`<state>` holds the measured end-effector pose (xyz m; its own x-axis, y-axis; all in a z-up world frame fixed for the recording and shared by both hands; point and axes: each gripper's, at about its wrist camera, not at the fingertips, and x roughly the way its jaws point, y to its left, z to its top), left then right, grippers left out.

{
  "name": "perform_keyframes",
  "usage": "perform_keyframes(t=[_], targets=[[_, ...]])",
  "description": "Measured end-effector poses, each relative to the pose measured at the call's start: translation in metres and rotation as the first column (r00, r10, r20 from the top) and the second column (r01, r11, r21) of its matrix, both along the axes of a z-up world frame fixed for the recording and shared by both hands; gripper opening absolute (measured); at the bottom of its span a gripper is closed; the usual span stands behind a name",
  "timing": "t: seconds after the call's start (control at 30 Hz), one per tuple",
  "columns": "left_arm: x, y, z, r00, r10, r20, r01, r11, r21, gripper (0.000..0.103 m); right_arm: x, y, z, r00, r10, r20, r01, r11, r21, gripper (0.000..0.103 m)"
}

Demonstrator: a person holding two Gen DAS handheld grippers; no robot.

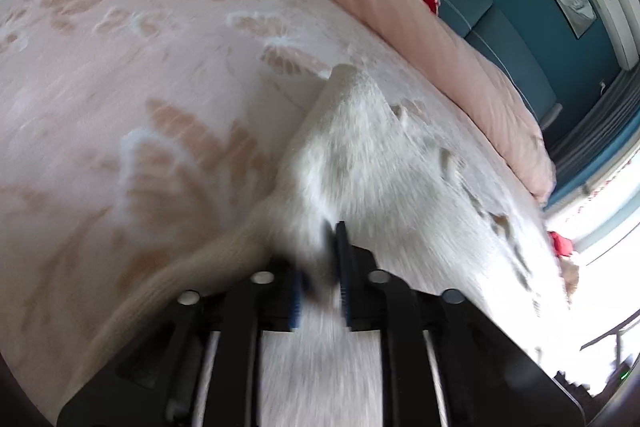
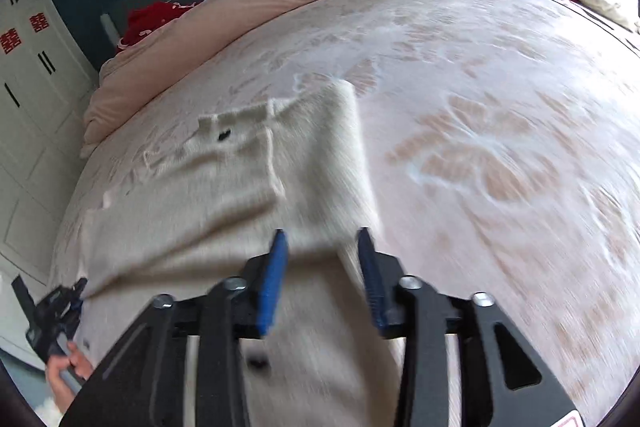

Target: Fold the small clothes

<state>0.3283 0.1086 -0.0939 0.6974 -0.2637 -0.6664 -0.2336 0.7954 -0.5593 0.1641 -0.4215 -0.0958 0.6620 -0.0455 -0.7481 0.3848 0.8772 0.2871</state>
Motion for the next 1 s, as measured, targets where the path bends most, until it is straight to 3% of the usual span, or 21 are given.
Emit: perform_keyframes(t=[0.03,0.1,0.17,0.3,0.4,0.47,0.53,0.73,0.77,0.83,0.87,0.9,0.93,0.97,1.0], targets=[[-0.012,0.003,0.005,1.0,-0.009,-0.005,0.009,1.0,-0.01,0.034,-0.019,-0.003,0.002,1.0,0.002,-0.008,-0.002,1.0,-0.002,0.058],[-0.061,0.017,0.025,1.0,-0.021,-0.007,0.021,0.999,0.027,0.072,-0.072,-0.003,0.001,0.999,0.023,-0.048,-0.023,1.0,-0.004,0.06],[-0.103,0.027,0.038,0.999,-0.034,-0.008,0.035,0.997,0.074,0.085,-0.116,0.001,-0.005,0.994,0.031,-0.101,-0.031,1.0,0.007,0.061],[-0.184,0.042,0.043,0.988,-0.107,-0.109,0.122,0.982,0.141,0.089,-0.183,0.002,-0.02,0.987,0.029,-0.157,-0.007,0.99,0.139,0.062],[-0.222,0.047,0.03,0.977,-0.125,-0.171,0.142,0.986,0.092,0.092,-0.21,0.013,-0.031,0.987,0.047,-0.154,-0.01,0.973,0.23,0.067],[-0.237,0.048,0.019,0.976,-0.11,-0.19,0.121,0.991,0.051,0.092,-0.215,0.027,-0.044,0.982,0.069,-0.174,-0.021,0.965,0.261,0.07],[-0.247,0.042,0.022,0.984,-0.091,-0.153,0.104,0.992,0.077,0.094,-0.216,0.04,-0.047,0.983,0.073,-0.169,-0.028,0.966,0.257,0.073],[-0.242,0.015,0.02,0.979,-0.099,-0.177,0.122,0.984,0.129,0.097,-0.191,0.066,-0.044,0.987,0.107,-0.124,-0.076,0.97,0.23,0.078],[-0.241,0.013,0.021,0.979,-0.098,-0.178,0.122,0.984,0.132,0.096,-0.188,0.07,-0.043,0.988,0.102,-0.116,-0.075,0.973,0.22,0.078],[-0.236,0.011,0.024,0.978,-0.103,-0.181,0.126,0.985,0.121,0.082,-0.182,0.072,-0.041,0.99,0.101,-0.097,-0.077,0.97,0.231,0.072],[-0.234,0.011,0.025,0.976,-0.119,-0.185,0.14,0.985,0.104,0.063,-0.18,0.072,-0.04,0.99,0.107,-0.09,-0.083,0.967,0.24,0.051],[-0.231,0.011,0.025,0.97,-0.133,-0.201,0.154,0.984,0.09,0.044,-0.176,0.072,-0.04,0.989,0.109,-0.101,-0.082,0.967,0.242,0.037],[-0.23,0.012,0.024,0.966,-0.137,-0.221,0.158,0.984,0.084,0.035,-0.174,0.072,-0.041,0.987,0.114,-0.116,-0.082,0.965,0.249,0.012],[-0.23,0.013,0.025,0.964,-0.132,-0.233,0.155,0.984,0.084,0.016,-0.174,0.07,-0.038,0.987,0.115,-0.113,-0.081,0.959,0.271,0.013],[-0.23,0.016,0.026,0.962,-0.126,-0.242,0.148,0.986,0.076,0.009,-0.173,0.069,-0.034,0.989,0.109,-0.101,-0.078,0.959,0.271,0.012]])
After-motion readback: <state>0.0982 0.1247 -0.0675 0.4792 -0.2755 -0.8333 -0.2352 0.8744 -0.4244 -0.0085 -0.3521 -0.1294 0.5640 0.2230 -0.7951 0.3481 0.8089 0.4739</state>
